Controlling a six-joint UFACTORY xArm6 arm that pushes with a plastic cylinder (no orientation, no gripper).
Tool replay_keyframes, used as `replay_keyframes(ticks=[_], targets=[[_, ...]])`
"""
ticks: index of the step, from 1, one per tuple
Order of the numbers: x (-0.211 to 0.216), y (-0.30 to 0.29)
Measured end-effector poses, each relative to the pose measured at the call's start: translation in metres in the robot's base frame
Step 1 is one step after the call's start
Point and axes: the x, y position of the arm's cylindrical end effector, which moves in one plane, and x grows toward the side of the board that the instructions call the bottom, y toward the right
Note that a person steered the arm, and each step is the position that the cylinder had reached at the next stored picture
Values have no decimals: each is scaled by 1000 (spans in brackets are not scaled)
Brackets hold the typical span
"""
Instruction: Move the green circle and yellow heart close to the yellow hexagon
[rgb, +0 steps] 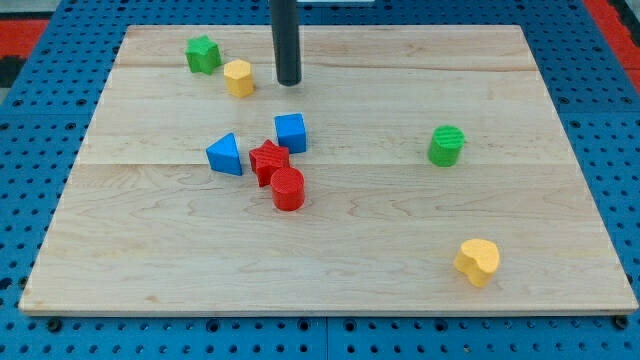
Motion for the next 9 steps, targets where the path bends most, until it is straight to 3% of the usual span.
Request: replay_keyframes(ticks=[1, 2, 4, 5, 6, 7, 8, 9], targets=[[-5, -91], [-12, -64], [15, 170], [28, 235], [80, 252], [122, 224], [116, 175], [52, 145]])
